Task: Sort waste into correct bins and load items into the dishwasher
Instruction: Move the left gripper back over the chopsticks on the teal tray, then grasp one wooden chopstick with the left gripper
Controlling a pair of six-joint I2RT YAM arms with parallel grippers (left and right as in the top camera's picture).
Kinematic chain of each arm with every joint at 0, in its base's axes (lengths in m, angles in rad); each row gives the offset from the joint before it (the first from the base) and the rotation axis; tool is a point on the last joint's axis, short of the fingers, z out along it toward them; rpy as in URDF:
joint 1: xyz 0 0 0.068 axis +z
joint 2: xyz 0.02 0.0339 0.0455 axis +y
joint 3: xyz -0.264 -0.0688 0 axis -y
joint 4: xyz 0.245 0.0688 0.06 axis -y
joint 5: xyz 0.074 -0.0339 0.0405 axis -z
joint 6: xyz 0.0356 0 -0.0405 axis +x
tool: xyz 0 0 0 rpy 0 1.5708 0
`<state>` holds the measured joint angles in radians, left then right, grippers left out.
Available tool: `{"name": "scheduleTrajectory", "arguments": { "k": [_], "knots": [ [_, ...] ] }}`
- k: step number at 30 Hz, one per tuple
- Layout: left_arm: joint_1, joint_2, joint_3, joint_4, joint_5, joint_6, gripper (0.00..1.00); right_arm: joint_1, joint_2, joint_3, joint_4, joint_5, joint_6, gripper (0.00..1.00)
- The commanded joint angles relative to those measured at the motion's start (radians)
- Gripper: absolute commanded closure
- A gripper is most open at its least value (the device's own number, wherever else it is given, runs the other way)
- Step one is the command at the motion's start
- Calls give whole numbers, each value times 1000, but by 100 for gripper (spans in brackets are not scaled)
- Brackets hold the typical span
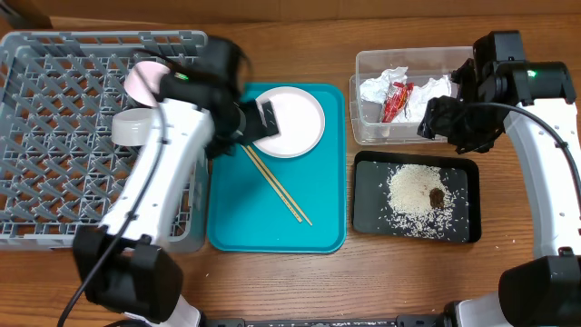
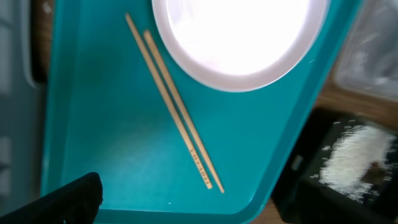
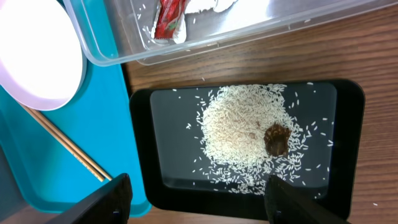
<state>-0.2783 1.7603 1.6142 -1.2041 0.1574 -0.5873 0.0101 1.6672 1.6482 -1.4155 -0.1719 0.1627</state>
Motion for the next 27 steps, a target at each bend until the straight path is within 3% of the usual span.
{"name": "scheduleTrajectory", "arguments": {
  "k": [1, 9, 15, 27],
  "knots": [
    [-55, 18, -135, 74, -98, -189, 0, 3, -21, 21, -3, -5, -7, 30],
    [-63, 18, -367, 233, -217, -222, 4, 3, -21, 21, -5, -5, -7, 31],
    [-63, 18, -451, 367, -238, -105, 7, 4, -21, 21, -5, -5, -7, 31],
    [-63, 18, -469, 384, -256, -115, 9, 4, -21, 21, -9, -5, -7, 31]
  ]
}}
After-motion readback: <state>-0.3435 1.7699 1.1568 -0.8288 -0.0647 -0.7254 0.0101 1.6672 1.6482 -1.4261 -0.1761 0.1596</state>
